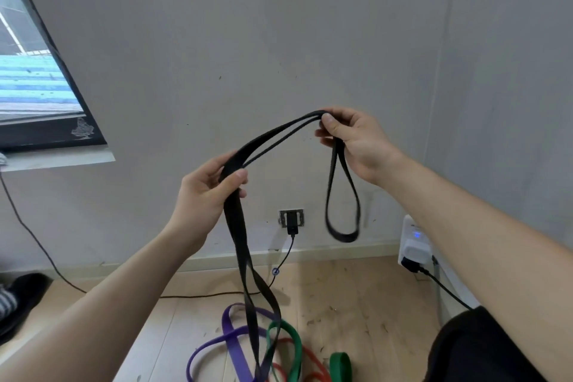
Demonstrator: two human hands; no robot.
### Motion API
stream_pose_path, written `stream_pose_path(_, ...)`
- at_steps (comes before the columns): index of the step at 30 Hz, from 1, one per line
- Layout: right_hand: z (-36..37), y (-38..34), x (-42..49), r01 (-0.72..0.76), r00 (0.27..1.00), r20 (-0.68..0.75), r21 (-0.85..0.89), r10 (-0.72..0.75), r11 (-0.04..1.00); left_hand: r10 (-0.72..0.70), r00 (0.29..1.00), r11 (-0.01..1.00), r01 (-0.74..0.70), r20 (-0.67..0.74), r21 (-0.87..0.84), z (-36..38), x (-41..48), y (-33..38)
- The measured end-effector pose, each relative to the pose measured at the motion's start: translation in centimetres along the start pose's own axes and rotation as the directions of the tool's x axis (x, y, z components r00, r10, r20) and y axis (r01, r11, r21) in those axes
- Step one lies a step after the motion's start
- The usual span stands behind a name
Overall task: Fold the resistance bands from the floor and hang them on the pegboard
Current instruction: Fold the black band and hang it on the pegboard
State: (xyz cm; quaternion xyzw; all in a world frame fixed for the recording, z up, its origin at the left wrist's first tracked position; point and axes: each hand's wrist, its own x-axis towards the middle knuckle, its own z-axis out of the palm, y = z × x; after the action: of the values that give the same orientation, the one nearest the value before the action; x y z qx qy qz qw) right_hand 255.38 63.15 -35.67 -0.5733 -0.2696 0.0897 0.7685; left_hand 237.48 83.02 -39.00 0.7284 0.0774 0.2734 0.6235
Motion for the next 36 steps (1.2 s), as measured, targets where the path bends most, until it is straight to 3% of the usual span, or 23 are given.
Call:
stream_pose_path(6,-1.6,2.4,-0.9,-0.170,0.947,0.241,-0.189,0.214,0.967,0.040,0.991,0.997,-0.047,-0.126,-0.054,-0.9,0.0,1.0)
stream_pose_path(11,-0.4,3.0,-2.4,-0.193,0.802,0.436,-0.457,0.408,0.868,0.010,0.996,0.998,-0.016,-0.086,-0.068,-1.1,-0.3,1.4)
stream_pose_path(13,1.4,3.1,-3.2,-0.174,0.751,0.502,-0.475,0.429,0.862,0.001,0.999,0.999,-0.003,-0.033,-0.040,-0.5,-0.6,1.3)
stream_pose_path(15,3.7,3.1,-3.8,-0.186,0.762,0.531,-0.368,0.370,0.911,-0.009,1.000,1.000,0.010,0.025,-0.009,0.1,-1.1,1.2)
stream_pose_path(17,5.5,2.8,-4.2,-0.170,0.822,0.493,-0.266,0.286,0.949,-0.017,0.997,1.000,0.016,0.072,0.015,0.4,-1.3,1.1)
stream_pose_path(20,6.6,2.3,-4.5,-0.099,0.873,0.435,-0.287,0.221,0.953,-0.032,0.997,0.999,0.030,0.076,0.034,0.0,-1.3,0.9)
stream_pose_path(27,6.1,2.1,-4.5,-0.165,0.847,0.457,-0.263,0.273,0.951,-0.055,0.981,0.981,0.019,0.188,0.191,-1.1,-1.8,0.7)
stream_pose_path(31,5.7,2.0,-4.5,-0.189,0.829,0.484,-0.233,0.282,0.954,-0.107,0.955,0.980,0.055,0.276,0.192,-1.6,-1.9,0.8)
stream_pose_path(36,5.4,1.0,-4.2,-0.205,0.854,0.468,-0.097,0.226,0.974,-0.099,0.941,0.972,0.021,0.325,0.236,-1.2,-2.1,-0.1)
